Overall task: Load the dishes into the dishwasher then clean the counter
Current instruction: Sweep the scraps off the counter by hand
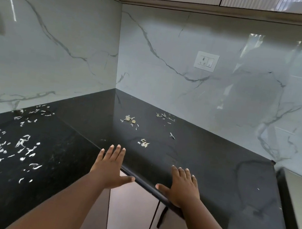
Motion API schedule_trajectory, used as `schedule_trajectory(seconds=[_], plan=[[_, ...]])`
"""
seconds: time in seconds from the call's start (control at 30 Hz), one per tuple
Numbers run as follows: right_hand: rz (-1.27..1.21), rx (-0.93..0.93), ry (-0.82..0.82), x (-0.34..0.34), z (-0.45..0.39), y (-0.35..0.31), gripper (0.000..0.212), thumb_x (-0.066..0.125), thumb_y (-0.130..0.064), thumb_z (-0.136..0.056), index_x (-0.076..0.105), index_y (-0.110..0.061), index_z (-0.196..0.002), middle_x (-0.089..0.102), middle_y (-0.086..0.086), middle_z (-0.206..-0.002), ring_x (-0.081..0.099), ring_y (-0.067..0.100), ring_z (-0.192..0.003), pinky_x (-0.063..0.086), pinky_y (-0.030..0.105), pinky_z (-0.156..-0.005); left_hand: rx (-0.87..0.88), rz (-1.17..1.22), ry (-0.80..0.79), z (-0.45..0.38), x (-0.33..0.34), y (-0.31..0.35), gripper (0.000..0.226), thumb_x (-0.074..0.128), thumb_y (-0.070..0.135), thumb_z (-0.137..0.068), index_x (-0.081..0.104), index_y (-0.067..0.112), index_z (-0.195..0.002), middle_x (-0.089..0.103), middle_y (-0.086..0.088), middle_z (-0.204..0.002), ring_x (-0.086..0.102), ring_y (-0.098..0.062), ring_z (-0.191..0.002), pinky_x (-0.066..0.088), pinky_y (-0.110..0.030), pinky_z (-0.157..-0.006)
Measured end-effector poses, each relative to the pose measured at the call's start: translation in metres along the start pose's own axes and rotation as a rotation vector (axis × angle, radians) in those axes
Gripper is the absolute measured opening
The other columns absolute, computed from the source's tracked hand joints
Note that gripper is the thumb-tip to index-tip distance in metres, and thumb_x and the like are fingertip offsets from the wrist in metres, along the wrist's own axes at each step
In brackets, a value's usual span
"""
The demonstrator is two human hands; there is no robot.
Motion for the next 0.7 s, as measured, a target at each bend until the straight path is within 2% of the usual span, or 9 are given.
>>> schedule_trajectory(seconds=[0.23,0.4,0.57,0.7], plan=[[0.003,0.003,-0.052,-0.012,-0.090,0.011,0.106,0.039,-0.084,-0.079,0.004,-0.021,-0.156,0.008,0.007,-0.163,-0.001,0.028,-0.150,0.005,0.045,-0.122,-0.101,0.097,-0.025,-0.087,-0.016,-0.021,0.112,0.030,0.085,-0.078,-0.015,0.016,-0.153,-0.017,-0.006,-0.161,-0.018,-0.025,-0.147,-0.007,-0.046,-0.119],[0.026,-0.013,-0.084,-0.005,-0.143,-0.006,0.113,0.037,-0.088,-0.074,-0.002,-0.022,-0.156,-0.001,0.006,-0.164,-0.008,0.027,-0.150,0.000,0.045,-0.122,-0.122,0.119,-0.032,-0.147,-0.013,-0.039,0.115,0.030,0.087,-0.076,-0.017,0.015,-0.152,-0.018,-0.006,-0.161,-0.018,-0.025,-0.147,-0.007,-0.045,-0.120],[0.052,0.002,-0.085,0.012,-0.188,-0.039,0.128,0.020,-0.098,-0.057,-0.011,-0.022,-0.155,-0.011,0.007,-0.163,-0.017,0.030,-0.148,-0.006,0.047,-0.120,-0.080,0.154,-0.059,-0.220,-0.005,-0.058,0.114,0.028,0.087,-0.077,-0.020,0.015,-0.151,-0.021,-0.006,-0.160,-0.019,-0.024,-0.147,-0.007,-0.045,-0.120],[0.035,0.038,-0.076,0.031,-0.211,-0.069,0.120,0.022,-0.096,-0.067,-0.013,-0.022,-0.155,-0.016,0.008,-0.162,-0.022,0.032,-0.147,-0.010,0.047,-0.120,-0.082,0.215,-0.076,-0.270,0.002,-0.077,0.111,0.026,0.086,-0.078,-0.021,0.015,-0.151,-0.020,-0.007,-0.160,-0.019,-0.024,-0.147,-0.007,-0.044,-0.120]])
Point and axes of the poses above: each hand's wrist, its own z-axis away from the middle knuckle, its own x-axis out of the palm, y = z × x, the point moved 1 cm from there along -z, towards the middle knuckle
